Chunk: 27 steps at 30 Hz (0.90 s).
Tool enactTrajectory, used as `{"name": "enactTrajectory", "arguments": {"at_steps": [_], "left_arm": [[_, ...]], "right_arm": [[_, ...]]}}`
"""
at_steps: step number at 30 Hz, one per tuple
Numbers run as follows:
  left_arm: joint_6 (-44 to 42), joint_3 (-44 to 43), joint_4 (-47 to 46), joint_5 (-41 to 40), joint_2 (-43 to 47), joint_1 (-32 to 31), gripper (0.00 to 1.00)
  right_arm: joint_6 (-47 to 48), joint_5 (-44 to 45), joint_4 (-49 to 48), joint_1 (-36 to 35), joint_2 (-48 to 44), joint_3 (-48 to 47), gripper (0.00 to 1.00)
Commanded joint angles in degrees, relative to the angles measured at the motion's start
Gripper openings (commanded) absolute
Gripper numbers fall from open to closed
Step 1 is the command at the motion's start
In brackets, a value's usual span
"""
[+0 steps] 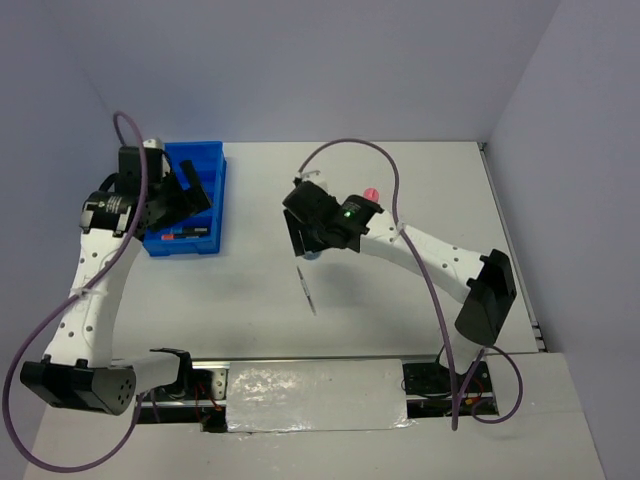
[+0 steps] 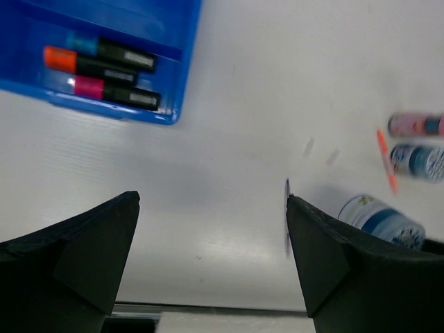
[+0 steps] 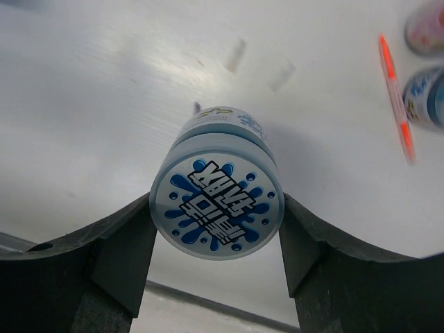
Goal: Sort the stationery into containers
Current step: Pick up the stationery from the center of the board, then place the stationery in the storage box.
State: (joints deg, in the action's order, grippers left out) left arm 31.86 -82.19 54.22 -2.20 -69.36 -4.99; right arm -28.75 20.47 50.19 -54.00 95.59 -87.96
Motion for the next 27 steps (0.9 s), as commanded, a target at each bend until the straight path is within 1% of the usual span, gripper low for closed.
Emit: {"name": "enactTrajectory", "arguments": {"at_steps": [1,2,3,4,5,6,7,8,9,10,11,12,13,15,17,20,21,24,27], "left_arm": [[8.9,-5.9,4.5,-14.0,3.6,1.2,0.99],[10.4,-6.3,5.2,-17.6,4.0,1.5,0.99],[11.4,-6.1,4.9,-19.3,5.4,1.7,0.99],[13.7,-5.3,3.9,-21.1,6.1,2.1,0.99],[14.9,-5.3,3.9,-23.3,6.6,2.6,0.99],[15.9,-5.3,4.1,-24.0,7.2,3.1,0.99],[17.4,-6.5,4.4,-24.5,7.3,3.9,0.99],[17.9,-7.1,5.1,-25.5,7.2,4.1,0.99],[17.9,-7.9,5.1,-25.9,7.0,4.2,0.99],[17.3,-9.9,5.2,-26.1,6.5,4.3,0.99],[16.6,-11.1,5.2,-25.8,5.4,4.3,0.99],[14.5,-13.7,4.8,-24.9,4.9,4.3,0.99],[13.2,-14.7,4.0,-23.7,4.6,4.2,0.99],[11.1,-17.1,1.7,-19.7,3.7,4.3,0.99],[10.6,-18.0,0.8,-17.9,3.7,4.3,0.99],[9.3,-16.3,-0.9,-14.9,5.1,4.2,0.99],[8.8,-14.6,-1.5,-14.2,5.5,4.3,0.99],[7.6,-11.2,-1.9,-14.0,6.9,4.3,0.99],[6.6,-8.9,-2.4,-14.3,8.2,4.3,0.99]], "right_arm": [[4.4,-2.0,-7.8,0.1,0.5,-8.5,0.0],[5.4,-5.1,-9.7,0.1,3.9,-12.0,0.0],[5.5,-6.5,-11.9,0.3,5.8,-14.2,0.0],[5.2,-8.1,-14.7,0.6,10.3,-16.7,0.0],[4.6,-9.8,-16.0,0.8,12.8,-22.4,0.0],[4.4,-12.3,-17.2,0.8,15.1,-25.6,0.0],[4.1,-13.3,-19.8,0.8,20.0,-28.5,0.0],[3.5,-14.6,-21.3,0.9,22.5,-31.4,0.0],[3.4,-16.6,-22.9,0.9,24.7,-36.7,0.0],[3.4,-17.8,-26.3,1.2,29.1,-39.0,0.0],[3.2,-18.8,-27.8,1.3,31.2,-43.3,0.0],[2.8,-20.1,-30.7,1.5,33.0,-45.1,0.0],[1.4,-21.2,-32.2,2.0,36.2,-46.4,0.0],[-0.4,-25.5,-37.0,3.5,39.8,-48.4,0.0],[-1.9,-27.8,-39.8,4.8,41.4,-48.7,0.0],[0.2,-29.5,-41.5,5.2,43.9,-51.0,0.0],[1.7,-30.3,-42.6,5.5,44.3,-51.2,0.0],[3.3,-30.9,-43.8,5.9,44.5,-51.2,0.0],[3.0,-32.7,-44.7,6.5,44.9,-51.2,0.0]]}}
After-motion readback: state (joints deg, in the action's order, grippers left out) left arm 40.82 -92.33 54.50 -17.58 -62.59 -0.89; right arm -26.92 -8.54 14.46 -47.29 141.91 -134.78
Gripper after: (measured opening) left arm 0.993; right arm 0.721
